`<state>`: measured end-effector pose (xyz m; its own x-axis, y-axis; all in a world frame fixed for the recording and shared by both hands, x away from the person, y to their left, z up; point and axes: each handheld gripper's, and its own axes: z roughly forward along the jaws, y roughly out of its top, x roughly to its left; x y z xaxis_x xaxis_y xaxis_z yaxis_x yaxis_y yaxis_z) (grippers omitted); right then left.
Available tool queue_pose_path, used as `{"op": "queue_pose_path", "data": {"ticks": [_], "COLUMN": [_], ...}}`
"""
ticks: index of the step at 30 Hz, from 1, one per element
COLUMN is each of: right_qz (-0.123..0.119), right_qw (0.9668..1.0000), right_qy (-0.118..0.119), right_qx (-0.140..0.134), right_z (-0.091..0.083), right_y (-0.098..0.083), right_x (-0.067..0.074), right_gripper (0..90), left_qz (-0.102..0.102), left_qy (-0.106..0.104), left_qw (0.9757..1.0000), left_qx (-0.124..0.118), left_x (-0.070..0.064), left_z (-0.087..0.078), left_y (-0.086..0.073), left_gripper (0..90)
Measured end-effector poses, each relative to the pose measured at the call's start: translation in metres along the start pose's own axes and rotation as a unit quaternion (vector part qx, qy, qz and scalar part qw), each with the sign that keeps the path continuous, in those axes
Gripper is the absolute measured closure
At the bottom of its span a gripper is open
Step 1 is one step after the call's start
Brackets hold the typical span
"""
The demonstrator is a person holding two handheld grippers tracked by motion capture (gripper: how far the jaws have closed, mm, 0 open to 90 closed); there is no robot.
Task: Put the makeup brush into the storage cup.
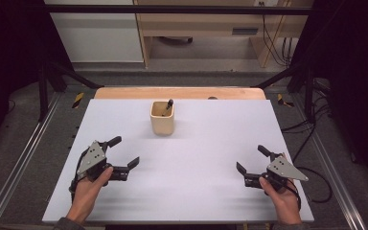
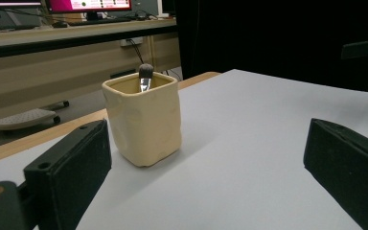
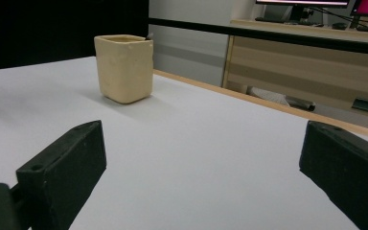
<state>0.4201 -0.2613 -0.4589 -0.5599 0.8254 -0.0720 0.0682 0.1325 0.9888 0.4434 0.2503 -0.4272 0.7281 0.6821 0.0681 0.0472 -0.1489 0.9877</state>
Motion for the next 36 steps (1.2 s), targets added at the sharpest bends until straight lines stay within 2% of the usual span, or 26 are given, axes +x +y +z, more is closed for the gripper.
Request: {"op": "queue_pose_path", "data": {"ticks": [4, 36], "right_qz": [0.000, 0.000], "right_qw": [1.0000, 1.0000], "right_qy": [0.000, -0.003], "right_qx": [0.000, -0.004], "right_z": [0.000, -0.003], "right_y": [0.000, 0.001], "right_x": [0.000, -0.002], "right_gripper": [2.7, 2.6], "left_qz": [0.004, -0.007], "left_qy": [0.004, 0.024], "left_qw": [1.0000, 0.9995], "left_qx": [0.000, -0.020], "left_x": [0.001, 0.010], "left_z": [-0.004, -0.034], "left_y": [-0.001, -0.008], "left_gripper": [2.2, 2.1]}}
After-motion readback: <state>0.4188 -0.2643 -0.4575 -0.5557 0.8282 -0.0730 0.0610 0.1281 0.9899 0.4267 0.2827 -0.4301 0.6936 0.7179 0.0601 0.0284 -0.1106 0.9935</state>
